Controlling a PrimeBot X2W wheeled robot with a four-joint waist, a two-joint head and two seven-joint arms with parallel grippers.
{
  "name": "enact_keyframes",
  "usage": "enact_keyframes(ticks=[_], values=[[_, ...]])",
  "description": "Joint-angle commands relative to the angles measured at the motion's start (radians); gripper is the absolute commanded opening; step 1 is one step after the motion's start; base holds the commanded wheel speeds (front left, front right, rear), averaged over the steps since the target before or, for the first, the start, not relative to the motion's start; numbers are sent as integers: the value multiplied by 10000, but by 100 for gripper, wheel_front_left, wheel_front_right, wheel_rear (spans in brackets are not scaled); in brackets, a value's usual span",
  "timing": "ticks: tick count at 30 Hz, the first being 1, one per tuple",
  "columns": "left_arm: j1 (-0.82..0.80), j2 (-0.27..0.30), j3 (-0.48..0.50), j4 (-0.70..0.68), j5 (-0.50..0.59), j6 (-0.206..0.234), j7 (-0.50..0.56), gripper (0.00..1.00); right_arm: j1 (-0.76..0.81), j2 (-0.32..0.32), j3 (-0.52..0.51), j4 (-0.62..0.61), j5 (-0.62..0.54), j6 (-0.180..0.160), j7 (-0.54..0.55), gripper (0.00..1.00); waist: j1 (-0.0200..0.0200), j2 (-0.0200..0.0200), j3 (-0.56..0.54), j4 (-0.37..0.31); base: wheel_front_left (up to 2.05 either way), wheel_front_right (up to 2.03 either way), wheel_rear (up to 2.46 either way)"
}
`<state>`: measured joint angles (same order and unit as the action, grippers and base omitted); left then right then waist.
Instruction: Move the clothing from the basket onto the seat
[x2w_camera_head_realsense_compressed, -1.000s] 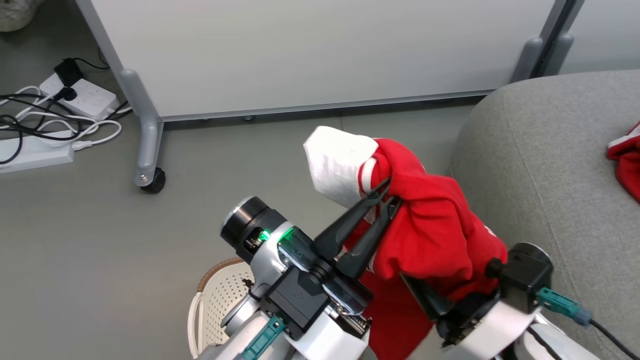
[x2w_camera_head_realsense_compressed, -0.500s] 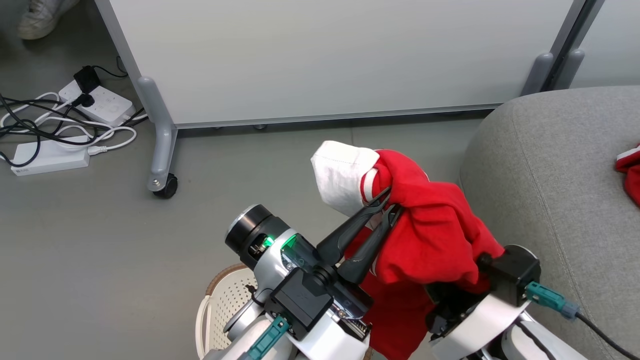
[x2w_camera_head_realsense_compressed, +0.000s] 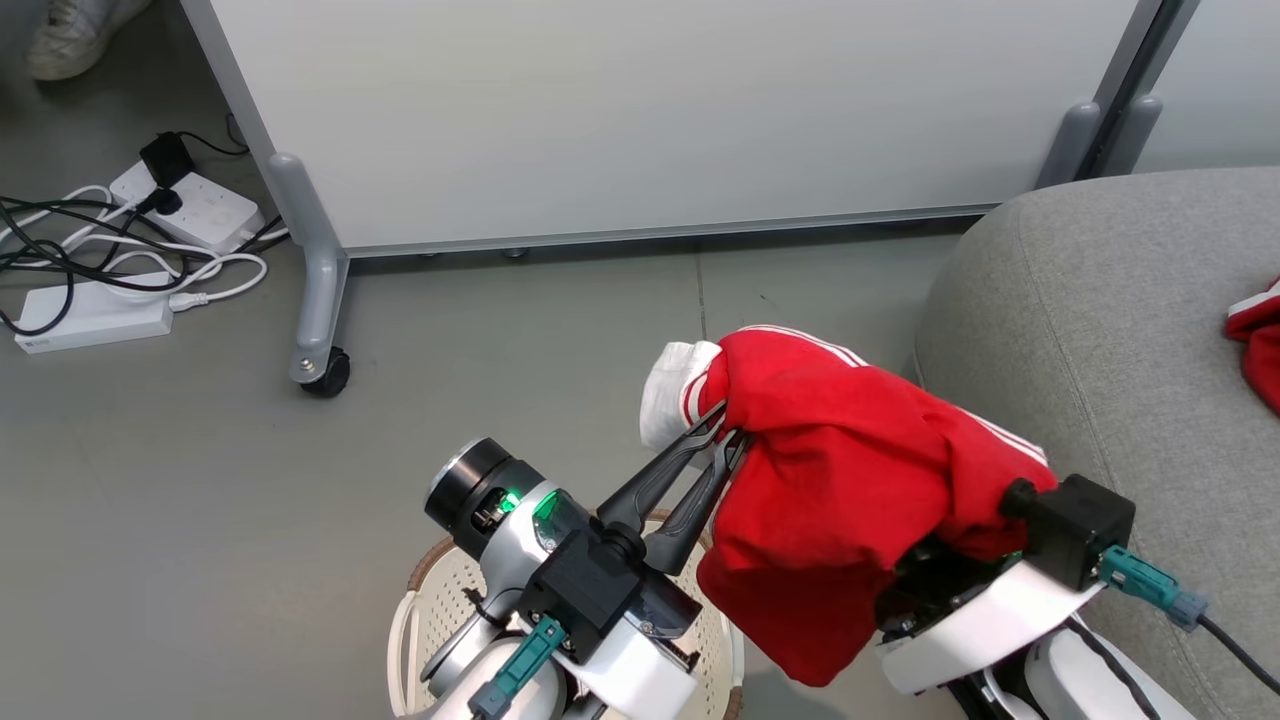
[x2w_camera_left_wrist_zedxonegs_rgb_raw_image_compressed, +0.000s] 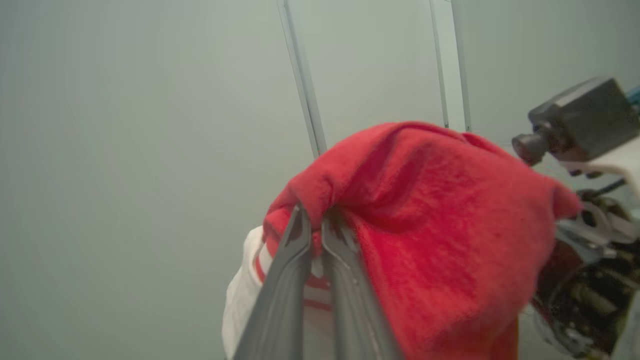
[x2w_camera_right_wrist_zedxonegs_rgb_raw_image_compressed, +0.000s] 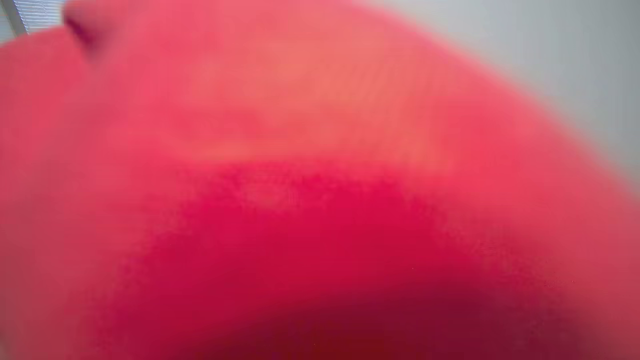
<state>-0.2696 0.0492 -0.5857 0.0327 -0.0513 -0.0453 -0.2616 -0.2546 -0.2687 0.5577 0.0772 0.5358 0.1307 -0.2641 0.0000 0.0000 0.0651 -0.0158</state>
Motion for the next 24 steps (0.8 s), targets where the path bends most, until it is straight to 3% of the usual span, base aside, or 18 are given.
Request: enact_keyframes(ticks=[1, 9, 24], values=[[139, 28, 83, 43, 40, -72, -36, 0, 99, 17, -100, -37, -76, 2, 3, 0, 0, 0, 13, 10, 0, 0, 0], [235, 87, 297, 611, 270, -254, -34, 0, 142, 211, -628, -180, -140, 2, 3, 0, 0, 0, 69, 116, 0, 0, 0], [396, 275, -689, 1683, 590, -522, -36, 0, 197, 524, -1000, -245, 89, 2, 3, 0, 0, 0, 34, 103, 0, 0, 0]])
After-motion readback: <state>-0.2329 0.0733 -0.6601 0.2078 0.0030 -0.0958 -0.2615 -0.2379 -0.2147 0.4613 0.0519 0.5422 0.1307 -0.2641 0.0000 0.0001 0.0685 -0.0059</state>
